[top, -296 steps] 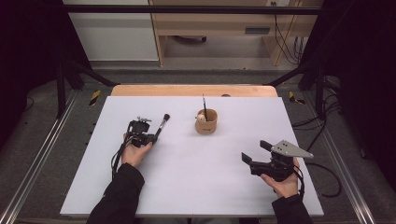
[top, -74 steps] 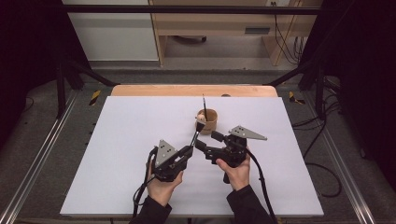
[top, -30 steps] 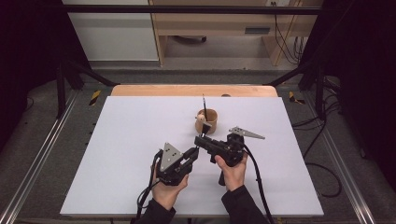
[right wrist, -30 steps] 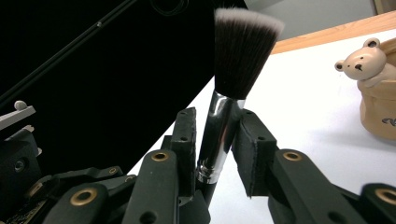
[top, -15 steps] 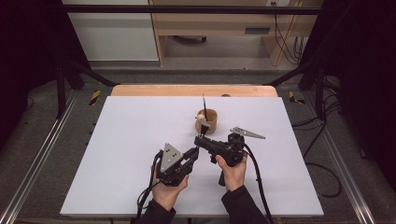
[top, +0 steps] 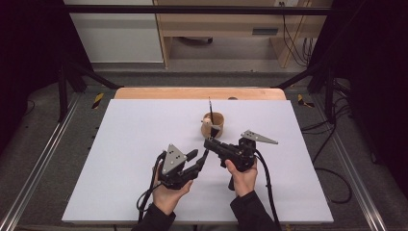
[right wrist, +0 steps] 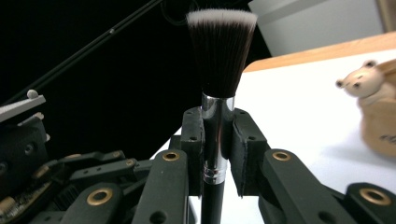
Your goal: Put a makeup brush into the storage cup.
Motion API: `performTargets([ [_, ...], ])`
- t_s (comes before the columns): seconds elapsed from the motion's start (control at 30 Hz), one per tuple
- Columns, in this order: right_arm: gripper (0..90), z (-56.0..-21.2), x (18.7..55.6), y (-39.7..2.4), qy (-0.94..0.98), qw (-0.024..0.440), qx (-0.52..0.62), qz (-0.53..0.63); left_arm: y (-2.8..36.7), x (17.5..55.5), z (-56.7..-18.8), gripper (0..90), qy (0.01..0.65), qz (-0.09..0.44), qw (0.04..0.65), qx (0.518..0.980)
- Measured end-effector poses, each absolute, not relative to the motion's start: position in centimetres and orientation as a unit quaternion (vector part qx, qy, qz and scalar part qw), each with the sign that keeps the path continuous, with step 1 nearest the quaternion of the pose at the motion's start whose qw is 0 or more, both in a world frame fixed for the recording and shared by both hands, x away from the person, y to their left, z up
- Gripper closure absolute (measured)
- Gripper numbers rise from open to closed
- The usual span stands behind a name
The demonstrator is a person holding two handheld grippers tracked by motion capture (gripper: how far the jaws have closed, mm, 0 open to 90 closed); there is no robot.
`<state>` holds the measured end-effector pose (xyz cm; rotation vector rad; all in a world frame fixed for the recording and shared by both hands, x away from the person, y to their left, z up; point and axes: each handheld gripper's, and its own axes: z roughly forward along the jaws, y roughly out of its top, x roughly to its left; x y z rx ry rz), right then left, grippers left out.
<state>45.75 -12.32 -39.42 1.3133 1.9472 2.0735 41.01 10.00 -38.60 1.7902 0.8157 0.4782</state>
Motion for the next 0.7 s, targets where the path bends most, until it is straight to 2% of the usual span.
performTargets([
  [0.2, 77.5, -39.1, 45.6, -12.9, 0.624, 0.028, 0.419, 0.659, 11.1, 41.5, -38.1, 47.9, 0.323, 0.195, 0.537, 0.755],
  [0.23, 77.5, -39.1, 45.6, -13.1, 0.625, 0.039, 0.416, 0.659, 11.3, 41.6, -38.0, 43.1, 0.319, 0.196, 0.535, 0.757],
  [0.27, 77.5, -39.1, 45.6, -13.1, 0.625, 0.039, 0.416, 0.659, 11.5, 41.6, -37.9, 43.1, 0.316, 0.199, 0.535, 0.758],
  [0.47, 77.6, -39.0, 45.5, -13.5, 0.636, 0.066, 0.41, 0.651, 13.1, 41.8, -37.1, 28.5, 0.308, 0.206, 0.534, 0.76],
  [0.7, 77.5, -38.8, 45.5, -13.9, 0.64, 0.086, 0.403, 0.649, 15.7, 41.8, -36.6, 18.0, 0.306, 0.221, 0.529, 0.76],
])
